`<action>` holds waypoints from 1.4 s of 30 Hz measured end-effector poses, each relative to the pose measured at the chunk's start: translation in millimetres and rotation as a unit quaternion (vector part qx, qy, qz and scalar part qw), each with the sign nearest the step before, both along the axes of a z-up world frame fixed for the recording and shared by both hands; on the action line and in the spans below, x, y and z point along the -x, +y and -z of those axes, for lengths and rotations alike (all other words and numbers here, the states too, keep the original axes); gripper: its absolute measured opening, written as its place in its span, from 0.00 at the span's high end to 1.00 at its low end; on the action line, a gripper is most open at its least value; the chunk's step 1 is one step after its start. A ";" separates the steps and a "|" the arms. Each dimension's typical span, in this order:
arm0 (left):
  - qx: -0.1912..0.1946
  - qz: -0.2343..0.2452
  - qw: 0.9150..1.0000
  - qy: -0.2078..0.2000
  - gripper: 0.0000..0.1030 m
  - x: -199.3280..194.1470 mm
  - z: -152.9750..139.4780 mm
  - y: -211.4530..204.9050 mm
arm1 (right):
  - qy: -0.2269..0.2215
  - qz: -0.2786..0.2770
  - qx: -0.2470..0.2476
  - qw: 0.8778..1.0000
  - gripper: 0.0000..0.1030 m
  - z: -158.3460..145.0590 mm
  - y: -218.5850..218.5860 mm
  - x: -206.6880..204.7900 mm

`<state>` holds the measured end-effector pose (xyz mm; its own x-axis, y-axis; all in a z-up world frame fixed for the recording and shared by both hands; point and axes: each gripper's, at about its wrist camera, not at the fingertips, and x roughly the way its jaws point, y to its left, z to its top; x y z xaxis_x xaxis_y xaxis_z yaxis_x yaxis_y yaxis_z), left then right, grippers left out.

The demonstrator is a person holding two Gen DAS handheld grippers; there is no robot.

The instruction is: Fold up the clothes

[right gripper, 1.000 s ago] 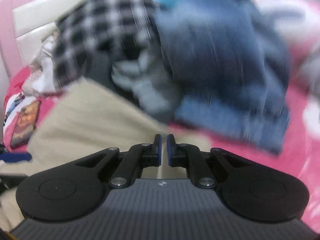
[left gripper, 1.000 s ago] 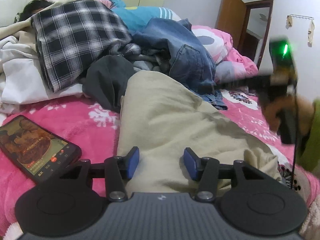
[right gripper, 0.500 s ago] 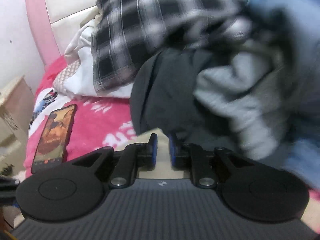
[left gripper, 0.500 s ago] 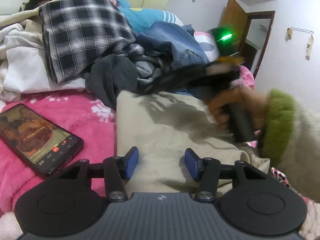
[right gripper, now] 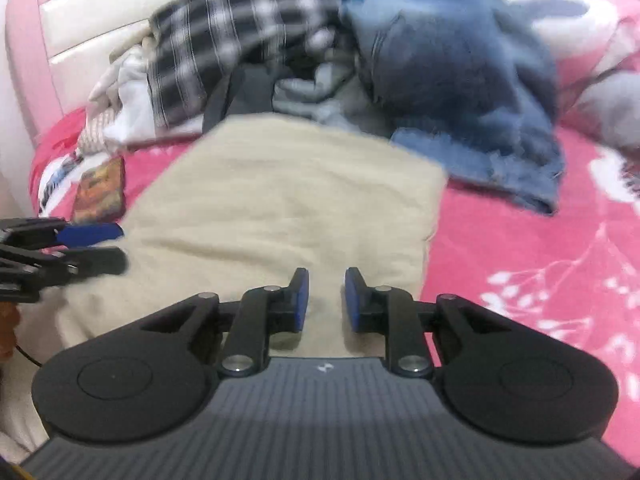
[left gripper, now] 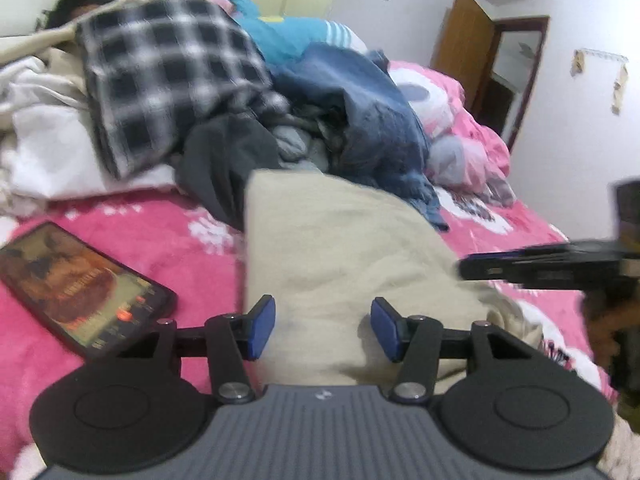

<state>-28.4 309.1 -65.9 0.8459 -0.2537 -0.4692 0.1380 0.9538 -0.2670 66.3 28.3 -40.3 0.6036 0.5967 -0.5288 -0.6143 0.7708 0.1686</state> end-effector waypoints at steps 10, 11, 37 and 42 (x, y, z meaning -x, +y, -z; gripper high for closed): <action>-0.094 0.149 0.984 -0.014 0.40 17.8 -16.5 -33.7 | -0.004 -0.112 -0.052 0.992 0.82 -1.7 -19.0 92.5; -0.111 0.156 0.981 -0.012 0.41 16.1 -14.3 -39.9 | 0.000 -0.113 -0.046 0.993 0.83 1.8 -13.2 94.3; -0.086 0.155 0.983 -0.042 0.98 18.6 -29.2 -45.7 | -0.130 -0.038 -0.053 0.989 0.88 41.4 63.0 109.4; -0.107 0.156 0.982 -0.024 0.92 22.3 -14.3 -39.7 | -0.166 0.007 0.021 0.986 0.90 54.9 74.5 107.7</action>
